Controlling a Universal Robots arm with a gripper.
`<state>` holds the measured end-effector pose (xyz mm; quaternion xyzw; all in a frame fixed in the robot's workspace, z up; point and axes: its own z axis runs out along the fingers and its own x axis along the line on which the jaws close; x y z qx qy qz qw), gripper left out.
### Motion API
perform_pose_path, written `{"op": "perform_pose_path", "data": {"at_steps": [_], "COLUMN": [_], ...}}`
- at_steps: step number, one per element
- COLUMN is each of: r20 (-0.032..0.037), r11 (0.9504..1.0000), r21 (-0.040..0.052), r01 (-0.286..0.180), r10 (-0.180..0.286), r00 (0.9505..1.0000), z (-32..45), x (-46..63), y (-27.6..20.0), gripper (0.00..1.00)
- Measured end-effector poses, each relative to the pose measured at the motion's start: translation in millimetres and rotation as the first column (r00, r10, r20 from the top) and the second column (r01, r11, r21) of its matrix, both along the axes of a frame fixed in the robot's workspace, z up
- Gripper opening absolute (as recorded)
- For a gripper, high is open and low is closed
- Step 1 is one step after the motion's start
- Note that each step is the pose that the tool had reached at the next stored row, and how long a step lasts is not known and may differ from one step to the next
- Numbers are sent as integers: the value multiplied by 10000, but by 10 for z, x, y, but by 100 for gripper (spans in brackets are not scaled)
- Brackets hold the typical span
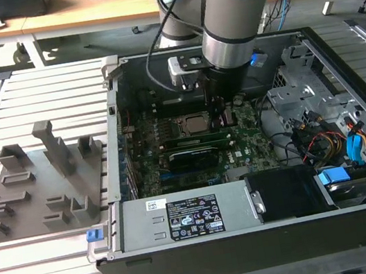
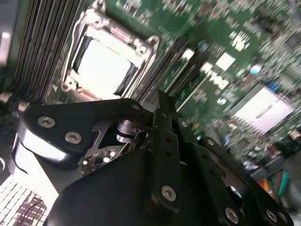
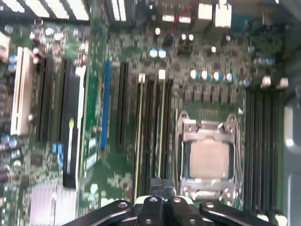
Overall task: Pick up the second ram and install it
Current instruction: 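Press down the second ram until it locks into place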
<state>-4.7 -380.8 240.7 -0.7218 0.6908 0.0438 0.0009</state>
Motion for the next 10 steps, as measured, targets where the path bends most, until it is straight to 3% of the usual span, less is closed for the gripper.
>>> {"op": "perform_pose_path", "data": {"at_steps": [3,6,10], "r20": [25,58,77], "r11": [10000,10000,10000], "r21": [2,1,2], "r01": [2,0,-1], "r10": [-2,0,1], "r00": [10000,10000,10000], "z": [-2,-6,-20], "x": [-178,-456,-596], "y": [1,0,1], "gripper": [11,11,11]}}
